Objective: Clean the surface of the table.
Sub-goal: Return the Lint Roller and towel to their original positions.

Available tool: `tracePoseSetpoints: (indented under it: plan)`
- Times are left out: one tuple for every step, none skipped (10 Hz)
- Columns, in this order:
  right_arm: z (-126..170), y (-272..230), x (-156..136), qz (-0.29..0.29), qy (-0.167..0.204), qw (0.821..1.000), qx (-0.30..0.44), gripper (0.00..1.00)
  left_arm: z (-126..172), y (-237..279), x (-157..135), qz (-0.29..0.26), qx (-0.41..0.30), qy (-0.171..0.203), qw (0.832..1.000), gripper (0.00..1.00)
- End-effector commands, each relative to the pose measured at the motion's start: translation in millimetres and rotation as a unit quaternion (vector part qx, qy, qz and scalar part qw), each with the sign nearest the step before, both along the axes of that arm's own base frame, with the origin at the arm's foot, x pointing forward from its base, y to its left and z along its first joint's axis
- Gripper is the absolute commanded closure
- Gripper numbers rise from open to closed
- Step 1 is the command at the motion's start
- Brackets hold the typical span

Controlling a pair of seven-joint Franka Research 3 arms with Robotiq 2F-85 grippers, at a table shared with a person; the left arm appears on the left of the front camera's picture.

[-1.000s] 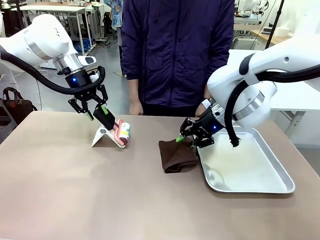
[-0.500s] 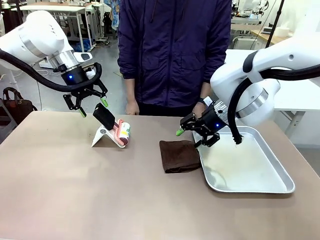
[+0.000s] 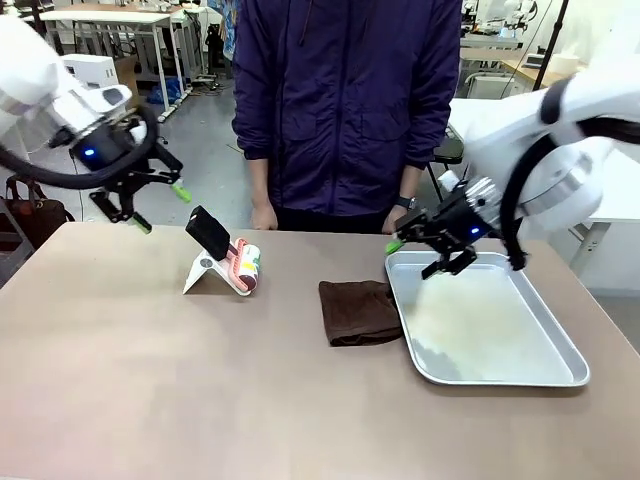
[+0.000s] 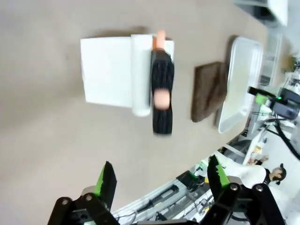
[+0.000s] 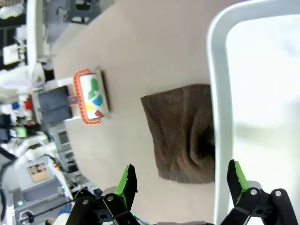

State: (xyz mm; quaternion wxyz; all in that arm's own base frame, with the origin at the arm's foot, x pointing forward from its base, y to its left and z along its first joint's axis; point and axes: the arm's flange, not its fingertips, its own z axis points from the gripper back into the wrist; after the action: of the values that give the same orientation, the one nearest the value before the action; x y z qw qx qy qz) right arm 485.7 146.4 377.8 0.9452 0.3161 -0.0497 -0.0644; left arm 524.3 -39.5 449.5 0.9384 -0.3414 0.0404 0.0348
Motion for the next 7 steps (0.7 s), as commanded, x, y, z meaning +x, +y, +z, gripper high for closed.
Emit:
tracePoseSetpoints:
  plan:
    - [29.0,-51.2,-23.9,-0.014,0.009,0.998,0.055,0.0,-12.8,32.2,-63.4,-0.005,-0.076,-0.03,0.997,0.0]
    - [42.5,-78.8,-36.8,-0.024,0.012,0.996,0.089,0.0,-22.8,48.5,-85.6,0.032,-0.115,-0.048,0.992,0.0]
    - [50.4,-107.0,-47.0,-0.048,0.026,0.991,0.12,0.0,-36.9,66.1,-102.9,0.063,-0.163,-0.063,0.983,0.0]
    - [51.4,-137.0,-58.5,-0.043,0.055,0.98,0.186,0.0,-60.3,96.9,-123.1,0.098,-0.22,-0.081,0.967,0.0]
    - [46.4,-161.3,-69.8,-0.052,0.068,0.969,0.233,0.0,-81.6,122.3,-137.3,0.151,-0.28,-0.102,0.942,0.0]
    - [39.5,-186.5,-80.1,-0.046,0.081,0.953,0.29,0.0,-95.4,144.7,-143.4,0.185,-0.328,-0.112,0.919,0.0]
    - [31.0,-207.8,-88.3,-0.062,0.083,0.945,0.311,0.0,-100.7,156.8,-146.9,0.189,-0.36,-0.127,0.905,0.0]
